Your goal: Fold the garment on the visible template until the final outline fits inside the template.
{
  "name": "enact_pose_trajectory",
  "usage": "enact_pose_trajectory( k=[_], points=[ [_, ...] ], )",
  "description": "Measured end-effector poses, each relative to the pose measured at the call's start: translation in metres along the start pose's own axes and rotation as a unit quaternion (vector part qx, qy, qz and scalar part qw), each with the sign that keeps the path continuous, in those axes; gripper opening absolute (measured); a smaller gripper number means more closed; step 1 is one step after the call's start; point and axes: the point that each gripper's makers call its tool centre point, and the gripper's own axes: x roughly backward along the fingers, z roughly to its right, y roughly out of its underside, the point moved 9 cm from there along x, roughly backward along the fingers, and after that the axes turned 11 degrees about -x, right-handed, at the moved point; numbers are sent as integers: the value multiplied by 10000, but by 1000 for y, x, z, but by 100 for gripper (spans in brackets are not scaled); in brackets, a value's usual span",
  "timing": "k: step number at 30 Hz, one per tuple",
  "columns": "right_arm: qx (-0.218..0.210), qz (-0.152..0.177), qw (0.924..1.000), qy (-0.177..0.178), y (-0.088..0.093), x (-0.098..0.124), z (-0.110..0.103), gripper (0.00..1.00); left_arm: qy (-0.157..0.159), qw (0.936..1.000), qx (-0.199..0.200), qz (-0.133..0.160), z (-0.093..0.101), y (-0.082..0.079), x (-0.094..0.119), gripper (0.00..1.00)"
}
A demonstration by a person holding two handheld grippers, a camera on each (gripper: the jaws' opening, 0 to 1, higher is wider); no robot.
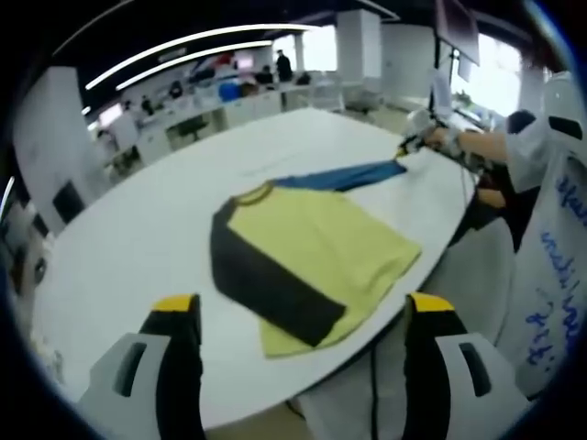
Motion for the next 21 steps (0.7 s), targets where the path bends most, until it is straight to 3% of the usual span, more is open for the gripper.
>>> enact_pose_trajectory(
  k=[7, 21],
  points=[
    [37, 141, 9997, -204, -2, 11, -14, 43, 48, 9999, -69, 69, 3, -1, 2, 87],
    [231, 538, 9937, -952, -11, 47, -58, 62, 24, 9997, -156, 187, 9, -2, 10, 87]
  ],
)
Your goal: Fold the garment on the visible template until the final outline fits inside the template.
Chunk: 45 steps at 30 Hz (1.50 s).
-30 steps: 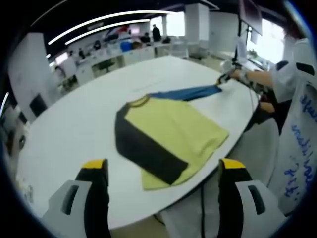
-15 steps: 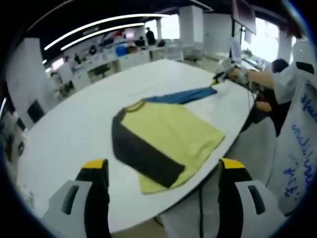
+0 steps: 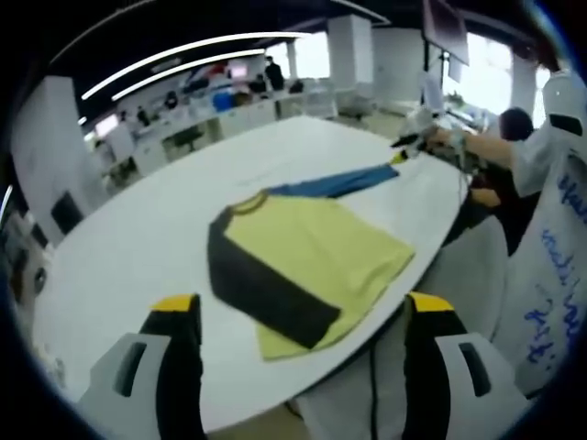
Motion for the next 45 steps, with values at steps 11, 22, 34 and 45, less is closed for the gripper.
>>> enact_pose_trajectory(
  k=[11, 22, 34, 45],
  points=[
    [363, 206, 9983, -405, -10, 20, -30, 76, 6, 10000, -39, 70, 4, -1, 2, 87],
    [566, 320, 9952, -731, -12, 41, -59, 86, 84, 9999, -109, 82, 10, -1, 1, 87],
    [544, 617, 9882, -1289, -16, 66, -90, 90, 93, 9999, -85, 86, 14, 1, 1, 87],
    [769, 601, 9843, -1473, -10, 87, -125, 99, 127, 9997, -140, 165, 8, 3, 1, 87]
  ],
)
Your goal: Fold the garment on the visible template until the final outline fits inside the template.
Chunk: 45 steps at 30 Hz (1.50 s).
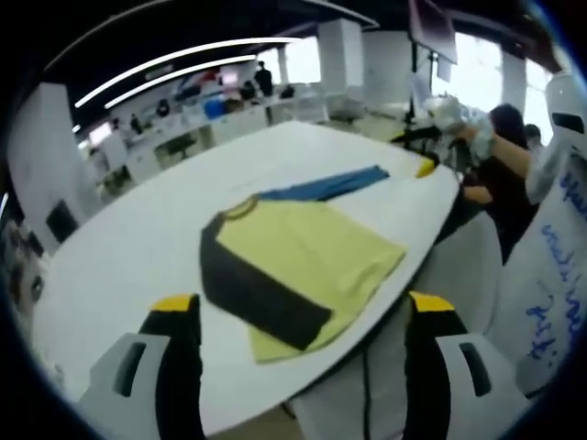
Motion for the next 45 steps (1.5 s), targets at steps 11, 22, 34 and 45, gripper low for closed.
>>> enact_pose_trajectory(
  k=[11, 22, 34, 45],
  points=[
    [-34, 62, 9999, 114, -2, 12, -34, 100, 38, 9997, -136, 184, -10, 3, 3, 90],
    [5, 180, 9997, 162, -7, 19, -68, 100, 204, 9995, -160, 157, -7, 11, -8, 92],
    [-53, 213, 9997, 65, -1, 24, -86, 100, 157, 9998, -32, 115, 2, 16, -17, 91],
    [-51, 269, 9996, -101, 8, 25, -90, 100, -27, 9999, 104, -62, 20, 20, -28, 90]
  ],
)
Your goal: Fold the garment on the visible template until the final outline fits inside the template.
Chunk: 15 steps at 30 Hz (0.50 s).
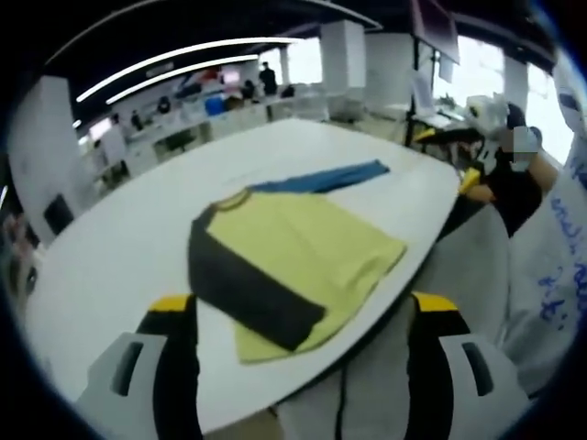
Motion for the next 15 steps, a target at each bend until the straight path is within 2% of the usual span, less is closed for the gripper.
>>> enact_pose_trajectory(
  k=[8, 11, 15],
  points=[
    [-67, -15, 10000, 21, 2, 2, 0, 100, 58, 9997, -115, -214, -4, -4, -7, 86],
    [-100, -30, 9999, 67, 3, 3, 0, 100, 181, 9988, -279, -351, -3, -4, -13, 83],
    [-137, -39, 9998, 126, 5, 3, 0, 100, 358, 9983, -309, -328, -3, -7, -23, 78]
  ],
)
